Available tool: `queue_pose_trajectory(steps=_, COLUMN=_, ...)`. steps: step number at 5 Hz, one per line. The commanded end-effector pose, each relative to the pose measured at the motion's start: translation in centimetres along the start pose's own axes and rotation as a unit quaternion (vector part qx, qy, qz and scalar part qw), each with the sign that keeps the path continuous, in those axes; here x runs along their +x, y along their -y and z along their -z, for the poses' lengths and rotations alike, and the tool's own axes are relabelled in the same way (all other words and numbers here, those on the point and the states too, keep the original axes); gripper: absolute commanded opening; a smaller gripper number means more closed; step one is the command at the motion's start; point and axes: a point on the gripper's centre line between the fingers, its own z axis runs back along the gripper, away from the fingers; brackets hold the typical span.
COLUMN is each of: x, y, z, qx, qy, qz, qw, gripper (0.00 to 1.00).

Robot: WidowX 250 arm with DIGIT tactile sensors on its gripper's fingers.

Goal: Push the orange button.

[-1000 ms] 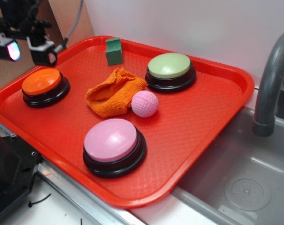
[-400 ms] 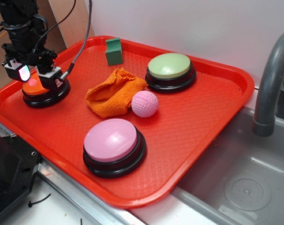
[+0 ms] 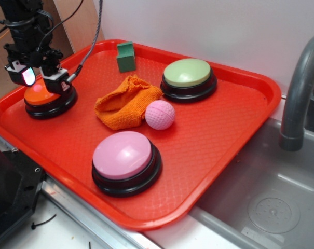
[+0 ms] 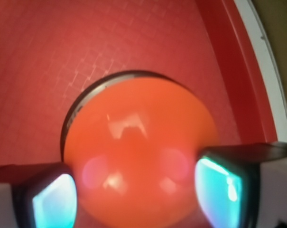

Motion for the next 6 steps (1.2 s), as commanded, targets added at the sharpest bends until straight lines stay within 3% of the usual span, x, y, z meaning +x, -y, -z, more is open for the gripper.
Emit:
queue_pose_trajectory(steps=1, x=1.1, y=-0.9, z=-3.9, qx=0.007, qy=0.024, qz=-0.008, qw=1.0, gripper=1.0)
queue_pose_trajectory(steps=5, x=0.4, y=-1.3, z=-7.6, qx=-0.005, qy=0.032, qz=-0.016, qw=0.999, gripper=1.0)
queue_pose_trajectory(steps=6, x=0.1, y=-1.2, z=-7.9, qx=0.008, qy=0.033, qz=-0.012, qw=0.999, gripper=1.0)
